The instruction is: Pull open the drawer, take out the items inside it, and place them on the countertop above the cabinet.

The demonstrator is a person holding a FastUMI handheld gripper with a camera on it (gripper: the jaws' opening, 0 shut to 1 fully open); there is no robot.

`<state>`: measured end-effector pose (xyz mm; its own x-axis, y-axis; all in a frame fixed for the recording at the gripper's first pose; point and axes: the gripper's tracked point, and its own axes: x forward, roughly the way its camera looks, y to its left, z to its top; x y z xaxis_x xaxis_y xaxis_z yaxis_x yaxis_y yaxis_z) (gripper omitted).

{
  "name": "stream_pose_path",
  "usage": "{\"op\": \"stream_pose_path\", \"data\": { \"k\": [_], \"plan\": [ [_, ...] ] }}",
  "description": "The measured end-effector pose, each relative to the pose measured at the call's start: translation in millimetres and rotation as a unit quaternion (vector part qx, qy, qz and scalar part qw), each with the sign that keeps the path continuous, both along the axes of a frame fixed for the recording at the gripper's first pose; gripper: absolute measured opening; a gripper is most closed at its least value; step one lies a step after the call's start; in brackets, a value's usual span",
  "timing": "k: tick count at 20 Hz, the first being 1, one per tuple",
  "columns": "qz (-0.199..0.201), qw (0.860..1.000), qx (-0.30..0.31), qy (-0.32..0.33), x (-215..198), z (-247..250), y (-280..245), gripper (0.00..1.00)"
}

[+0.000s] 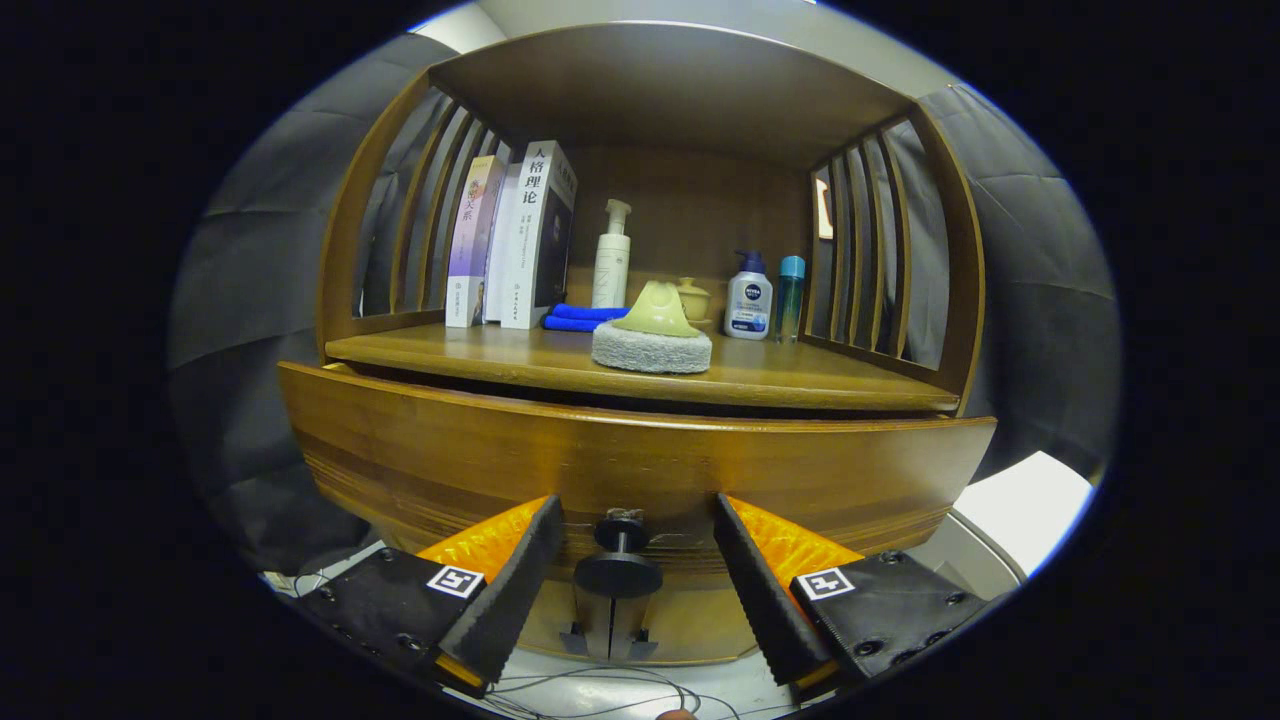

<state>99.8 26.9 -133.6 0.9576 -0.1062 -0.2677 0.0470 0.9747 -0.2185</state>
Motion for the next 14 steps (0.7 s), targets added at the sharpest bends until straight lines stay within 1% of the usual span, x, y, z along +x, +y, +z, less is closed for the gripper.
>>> {"op": "stream_pose_path", "data": {
  "k": [14],
  "plan": [
    [-0.005,1.0,0.004,-0.002,33,-3,-2,0.98]
  ]
}}
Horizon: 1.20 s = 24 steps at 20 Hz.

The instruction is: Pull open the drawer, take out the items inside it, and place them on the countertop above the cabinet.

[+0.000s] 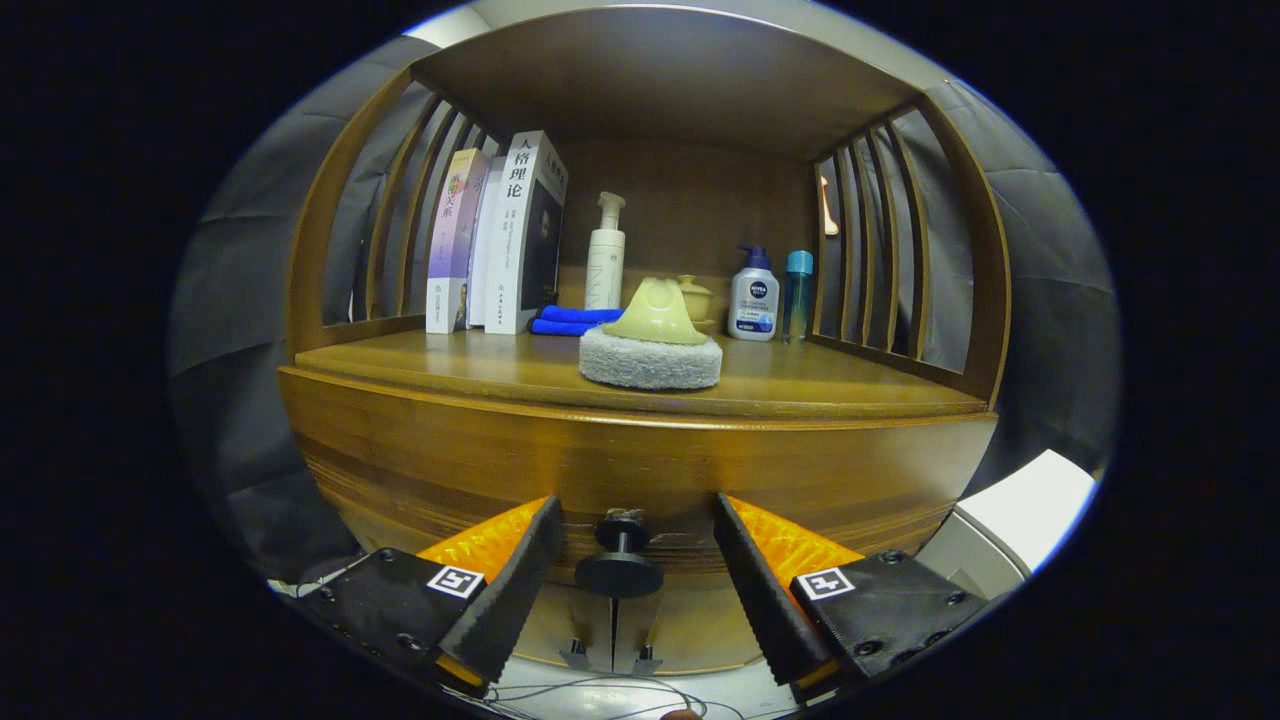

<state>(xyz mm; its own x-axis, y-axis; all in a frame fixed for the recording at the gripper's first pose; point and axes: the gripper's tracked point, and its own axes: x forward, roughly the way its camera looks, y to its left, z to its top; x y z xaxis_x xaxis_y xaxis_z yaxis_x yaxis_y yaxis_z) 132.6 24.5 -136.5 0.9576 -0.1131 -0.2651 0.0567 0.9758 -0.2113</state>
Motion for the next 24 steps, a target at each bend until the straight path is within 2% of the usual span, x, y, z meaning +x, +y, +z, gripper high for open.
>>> {"op": "stream_pose_path", "data": {
  "k": [9,12,19,24],
  "plan": [
    [0.004,1.0,-0.002,-0.006,2,0,2,0.98],
    [0.011,1.0,0.018,-0.019,-6,19,4,0.98],
    [0.032,0.996,0.061,-0.055,-49,69,15,0.98],
    [0.048,0.993,0.066,-0.086,-83,105,20,0.97]
  ]
}}
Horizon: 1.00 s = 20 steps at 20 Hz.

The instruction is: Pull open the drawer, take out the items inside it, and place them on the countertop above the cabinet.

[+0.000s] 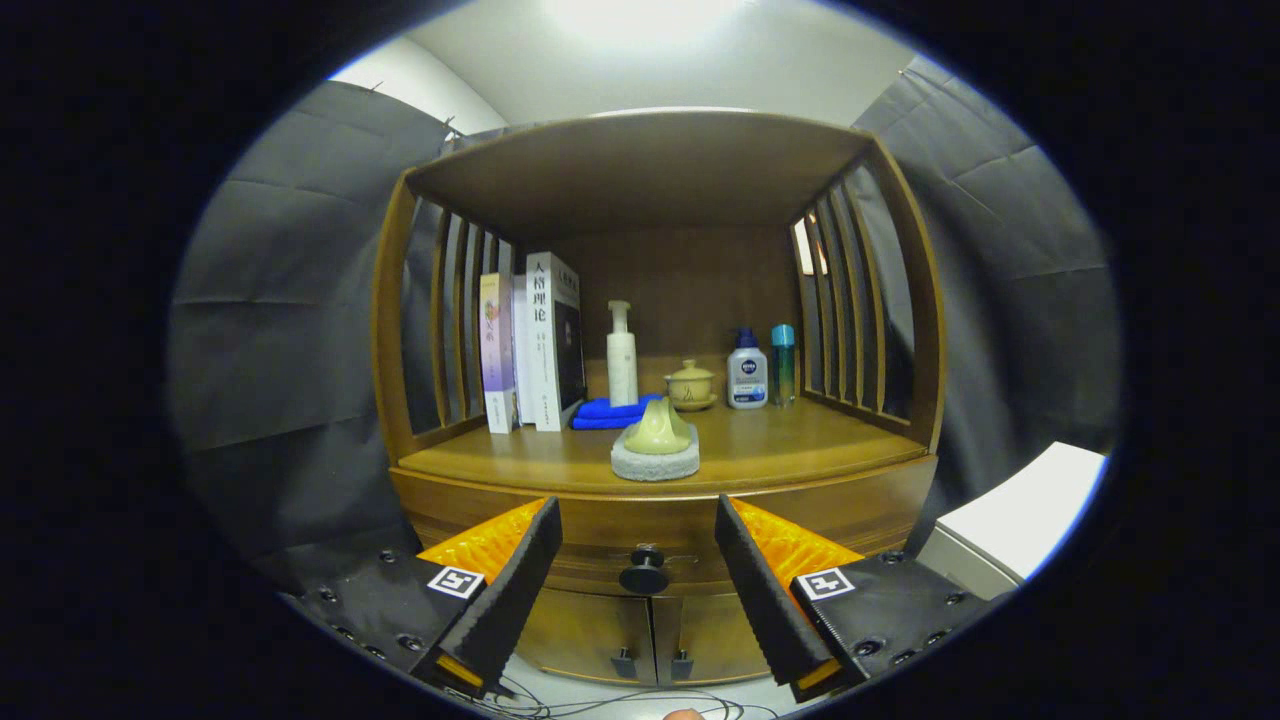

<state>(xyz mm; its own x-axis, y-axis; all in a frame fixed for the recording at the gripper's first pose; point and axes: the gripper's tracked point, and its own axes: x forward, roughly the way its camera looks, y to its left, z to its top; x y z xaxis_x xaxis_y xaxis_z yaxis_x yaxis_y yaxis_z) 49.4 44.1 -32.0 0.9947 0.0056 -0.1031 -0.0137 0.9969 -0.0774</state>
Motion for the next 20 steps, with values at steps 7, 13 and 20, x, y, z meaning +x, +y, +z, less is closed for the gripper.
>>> {"op": "stream_pose_path", "data": {
  "k": [7,13,20],
  "plan": [
    [0.007,1.0,-0.007,-0.023,-40,13,-1,0.98],
    [0.008,0.999,-0.022,-0.042,-62,11,-2,0.98],
    [0.02,0.998,-0.024,-0.051,-75,10,5,0.98]
  ]
}}
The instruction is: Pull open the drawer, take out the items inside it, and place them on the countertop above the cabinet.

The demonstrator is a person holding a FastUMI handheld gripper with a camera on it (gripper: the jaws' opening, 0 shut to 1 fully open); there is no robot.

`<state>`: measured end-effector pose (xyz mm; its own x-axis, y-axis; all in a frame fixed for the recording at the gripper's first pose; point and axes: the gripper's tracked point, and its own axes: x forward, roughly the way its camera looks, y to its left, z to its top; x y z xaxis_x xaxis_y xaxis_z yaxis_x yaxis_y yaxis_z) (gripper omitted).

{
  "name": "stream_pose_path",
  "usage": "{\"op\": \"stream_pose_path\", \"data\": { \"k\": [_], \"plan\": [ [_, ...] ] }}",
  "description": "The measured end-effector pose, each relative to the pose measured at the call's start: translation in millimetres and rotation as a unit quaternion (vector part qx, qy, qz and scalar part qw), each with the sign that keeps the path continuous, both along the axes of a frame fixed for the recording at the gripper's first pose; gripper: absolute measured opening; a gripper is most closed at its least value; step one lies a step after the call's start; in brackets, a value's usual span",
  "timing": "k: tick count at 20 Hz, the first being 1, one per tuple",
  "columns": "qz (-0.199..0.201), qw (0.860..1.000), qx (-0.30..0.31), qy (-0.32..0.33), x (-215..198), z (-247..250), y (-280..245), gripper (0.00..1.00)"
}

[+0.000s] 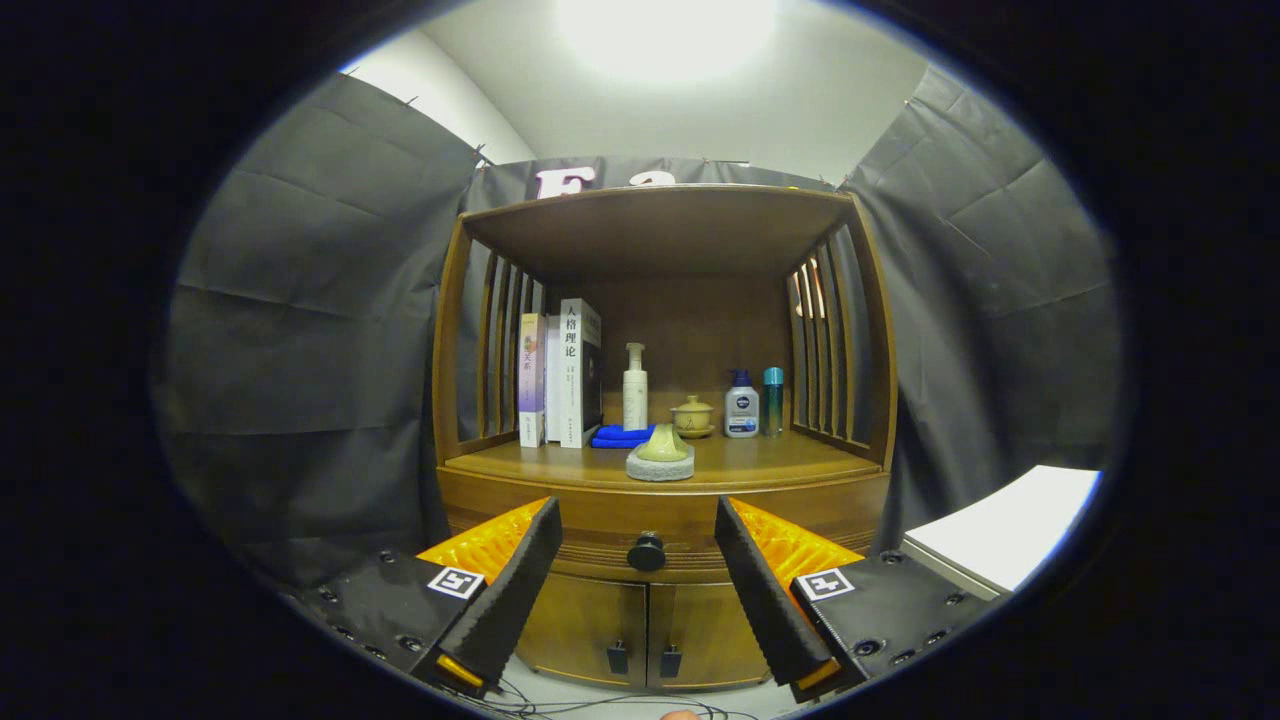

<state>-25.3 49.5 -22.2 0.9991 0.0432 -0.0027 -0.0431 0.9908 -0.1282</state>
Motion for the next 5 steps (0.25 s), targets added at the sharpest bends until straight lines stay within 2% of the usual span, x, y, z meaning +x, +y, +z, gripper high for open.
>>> {"op": "stream_pose_path", "data": {
  "k": [5],
  "plan": [
    [0.005,1.0,0.007,-0.005,-1.6,2.4,0.8,0.98]
  ]
}}
